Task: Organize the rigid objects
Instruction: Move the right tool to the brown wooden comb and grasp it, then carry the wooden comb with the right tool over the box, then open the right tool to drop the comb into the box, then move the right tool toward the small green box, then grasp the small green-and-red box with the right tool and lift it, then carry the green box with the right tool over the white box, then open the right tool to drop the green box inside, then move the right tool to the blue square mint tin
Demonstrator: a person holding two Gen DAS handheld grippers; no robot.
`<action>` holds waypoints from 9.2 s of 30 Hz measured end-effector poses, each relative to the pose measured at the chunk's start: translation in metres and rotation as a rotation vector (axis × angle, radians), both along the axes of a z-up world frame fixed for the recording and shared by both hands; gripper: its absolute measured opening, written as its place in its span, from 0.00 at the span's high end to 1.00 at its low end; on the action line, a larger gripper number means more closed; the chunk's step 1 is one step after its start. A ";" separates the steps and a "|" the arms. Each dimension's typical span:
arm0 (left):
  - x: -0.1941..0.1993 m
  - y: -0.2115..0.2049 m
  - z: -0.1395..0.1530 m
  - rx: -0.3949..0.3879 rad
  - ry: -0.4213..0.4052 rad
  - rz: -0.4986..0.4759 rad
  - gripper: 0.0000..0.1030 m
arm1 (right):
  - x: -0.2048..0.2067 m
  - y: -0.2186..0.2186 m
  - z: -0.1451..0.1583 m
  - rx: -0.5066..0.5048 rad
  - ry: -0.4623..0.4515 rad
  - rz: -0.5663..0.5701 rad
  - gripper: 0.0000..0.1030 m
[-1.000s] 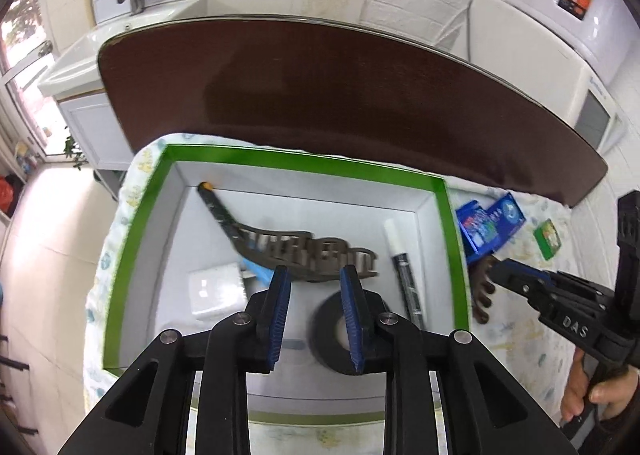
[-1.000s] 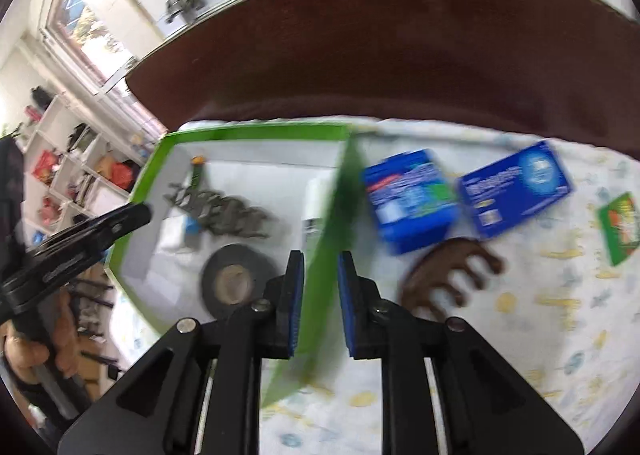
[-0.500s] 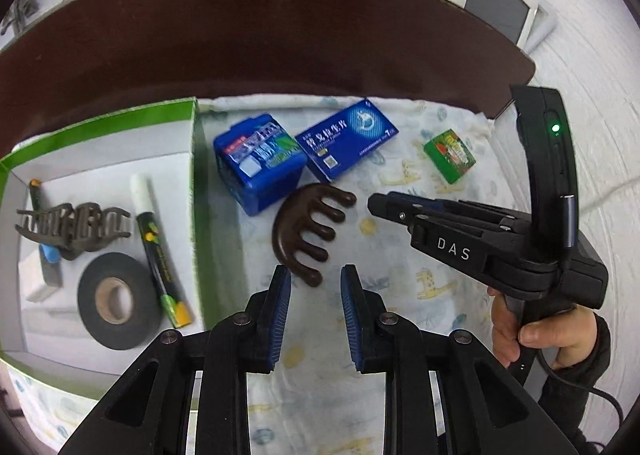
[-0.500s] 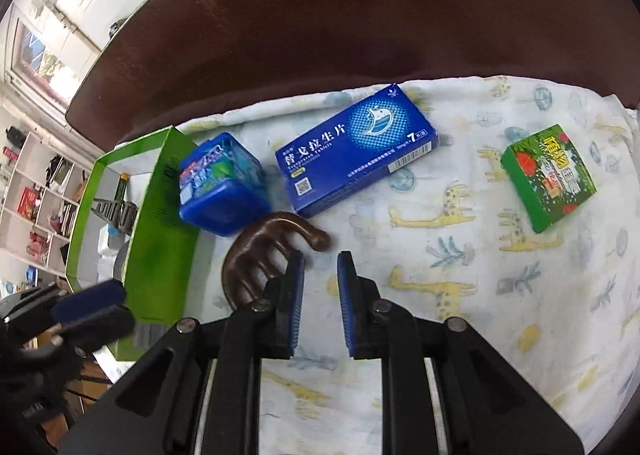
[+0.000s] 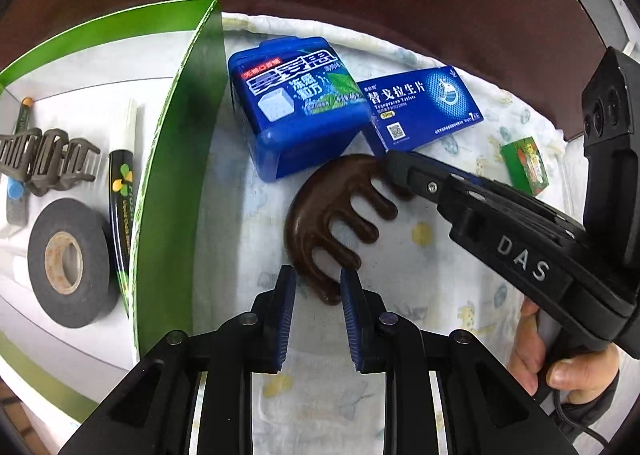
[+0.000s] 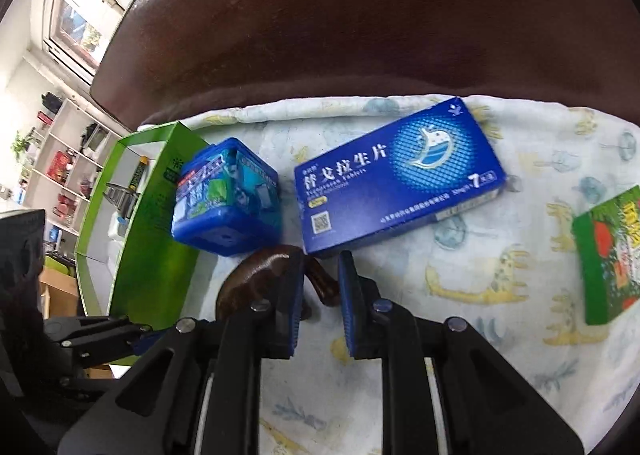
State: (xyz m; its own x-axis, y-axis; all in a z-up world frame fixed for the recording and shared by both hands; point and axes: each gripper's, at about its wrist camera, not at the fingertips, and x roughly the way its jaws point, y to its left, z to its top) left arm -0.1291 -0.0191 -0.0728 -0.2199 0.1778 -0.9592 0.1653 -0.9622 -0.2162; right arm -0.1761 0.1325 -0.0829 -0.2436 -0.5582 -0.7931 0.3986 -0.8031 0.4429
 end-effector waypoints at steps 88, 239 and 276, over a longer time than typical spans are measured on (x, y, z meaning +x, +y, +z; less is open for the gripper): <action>0.089 -0.248 0.056 -0.021 0.302 0.005 0.86 | 0.114 -0.275 0.078 0.094 0.122 0.250 0.97; -0.036 -0.184 0.037 0.175 0.309 0.064 0.70 | 0.003 -0.183 0.055 -0.028 0.002 -0.031 0.76; -0.059 -0.016 0.050 0.083 0.204 -0.108 0.70 | 0.002 0.004 0.068 -0.145 0.000 -0.284 0.75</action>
State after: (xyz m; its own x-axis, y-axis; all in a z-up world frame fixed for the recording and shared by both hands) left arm -0.1885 -0.0347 -0.0230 -0.3832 0.2872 -0.8779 0.0077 -0.9494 -0.3139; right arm -0.1737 0.1366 -0.0149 -0.4054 -0.5753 -0.7104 0.1675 -0.8107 0.5610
